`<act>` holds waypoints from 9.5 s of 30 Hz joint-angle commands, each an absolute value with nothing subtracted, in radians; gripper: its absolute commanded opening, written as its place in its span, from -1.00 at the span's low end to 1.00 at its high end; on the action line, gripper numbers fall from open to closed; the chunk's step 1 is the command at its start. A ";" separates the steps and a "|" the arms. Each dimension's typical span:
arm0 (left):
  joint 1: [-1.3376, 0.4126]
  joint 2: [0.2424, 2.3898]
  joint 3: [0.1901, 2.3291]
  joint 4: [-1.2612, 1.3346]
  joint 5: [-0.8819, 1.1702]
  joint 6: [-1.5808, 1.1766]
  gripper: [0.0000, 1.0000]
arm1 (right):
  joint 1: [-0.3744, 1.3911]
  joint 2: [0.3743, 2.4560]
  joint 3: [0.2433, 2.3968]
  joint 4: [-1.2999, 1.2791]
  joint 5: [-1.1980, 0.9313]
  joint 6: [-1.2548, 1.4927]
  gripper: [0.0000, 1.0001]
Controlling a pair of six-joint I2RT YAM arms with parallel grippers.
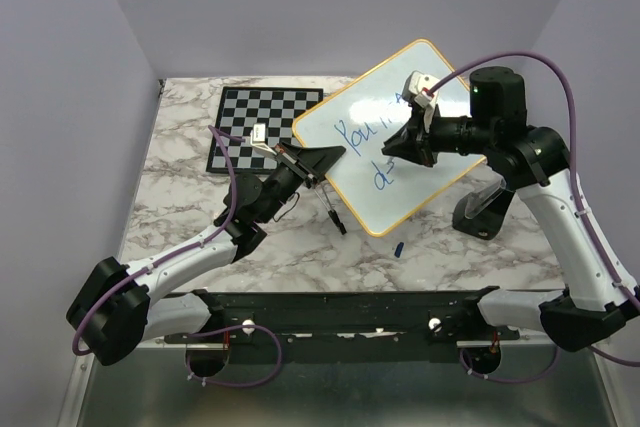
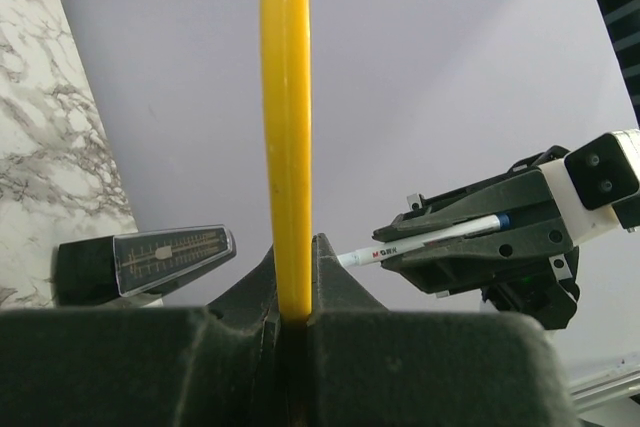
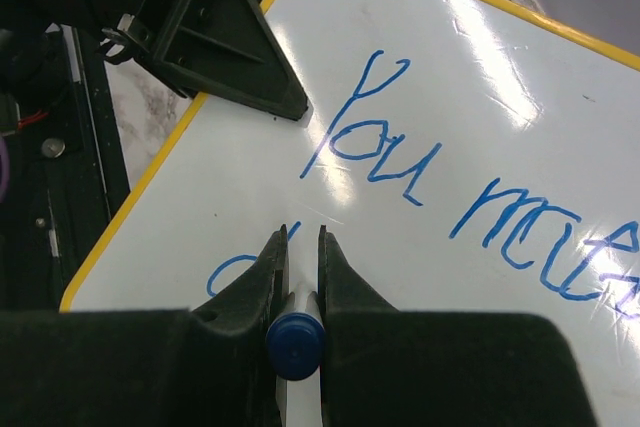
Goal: Write a sentence on the whiteboard
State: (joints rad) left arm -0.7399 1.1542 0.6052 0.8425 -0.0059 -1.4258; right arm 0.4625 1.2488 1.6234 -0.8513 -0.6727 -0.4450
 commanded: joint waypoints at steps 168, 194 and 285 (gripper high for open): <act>-0.719 1.075 0.589 1.094 0.000 -1.502 -1.00 | 0.307 1.201 1.746 -0.934 -0.802 -0.469 -0.99; -0.709 1.097 0.600 1.117 0.025 -1.516 -1.00 | 0.304 1.312 1.750 -0.910 -0.710 -0.460 -0.99; -0.690 1.101 0.578 1.131 0.035 -1.523 -1.00 | 0.276 1.285 1.803 -0.878 -0.694 -0.362 -0.99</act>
State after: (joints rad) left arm -0.6930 1.1469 0.5640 0.8951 0.0368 -1.4670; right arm 0.2874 1.2991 1.7779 -0.9470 -0.7635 -0.4026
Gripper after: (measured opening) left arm 0.104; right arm 0.160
